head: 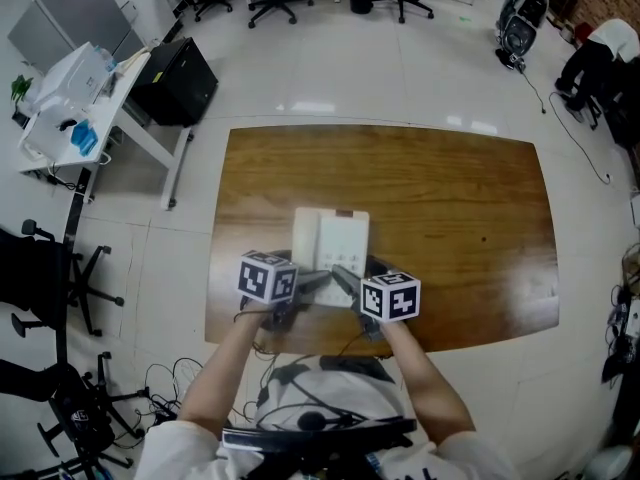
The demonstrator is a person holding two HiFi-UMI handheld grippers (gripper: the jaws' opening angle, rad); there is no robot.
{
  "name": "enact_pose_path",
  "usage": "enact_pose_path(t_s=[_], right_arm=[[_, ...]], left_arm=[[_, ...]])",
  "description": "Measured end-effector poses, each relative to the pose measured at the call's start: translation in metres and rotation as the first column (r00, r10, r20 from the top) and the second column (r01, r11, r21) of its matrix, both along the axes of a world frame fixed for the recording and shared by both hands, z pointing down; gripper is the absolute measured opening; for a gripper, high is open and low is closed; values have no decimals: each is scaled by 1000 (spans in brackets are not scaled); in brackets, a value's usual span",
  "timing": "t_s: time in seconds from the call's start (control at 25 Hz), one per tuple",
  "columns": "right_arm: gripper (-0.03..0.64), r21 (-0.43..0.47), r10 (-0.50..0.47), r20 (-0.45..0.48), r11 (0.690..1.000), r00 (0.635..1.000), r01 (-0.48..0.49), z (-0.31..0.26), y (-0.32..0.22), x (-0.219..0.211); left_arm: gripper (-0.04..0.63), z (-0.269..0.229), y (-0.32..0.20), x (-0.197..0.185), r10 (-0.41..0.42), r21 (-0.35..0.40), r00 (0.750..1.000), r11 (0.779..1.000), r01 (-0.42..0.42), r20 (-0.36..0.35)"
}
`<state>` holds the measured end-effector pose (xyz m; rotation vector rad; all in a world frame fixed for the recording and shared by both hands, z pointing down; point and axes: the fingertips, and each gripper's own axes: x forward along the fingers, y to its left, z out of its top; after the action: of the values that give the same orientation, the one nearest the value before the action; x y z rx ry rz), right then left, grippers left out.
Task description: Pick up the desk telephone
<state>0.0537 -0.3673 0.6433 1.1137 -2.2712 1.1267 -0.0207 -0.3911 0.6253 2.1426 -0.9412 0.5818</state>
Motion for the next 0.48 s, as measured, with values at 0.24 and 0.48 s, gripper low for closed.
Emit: enact_pose_path(t_s=[0.24,0.48], right_arm=[[350,14,-1,-8,1000,1000,1,0,2,-2],[339,83,39,-18,996,999,-37,-4,2,0]], left_arm=[[399,-2,4,6,12,6,999,1000,-12,37],[382,-7,3,2,-46,27,999,999,45,25]])
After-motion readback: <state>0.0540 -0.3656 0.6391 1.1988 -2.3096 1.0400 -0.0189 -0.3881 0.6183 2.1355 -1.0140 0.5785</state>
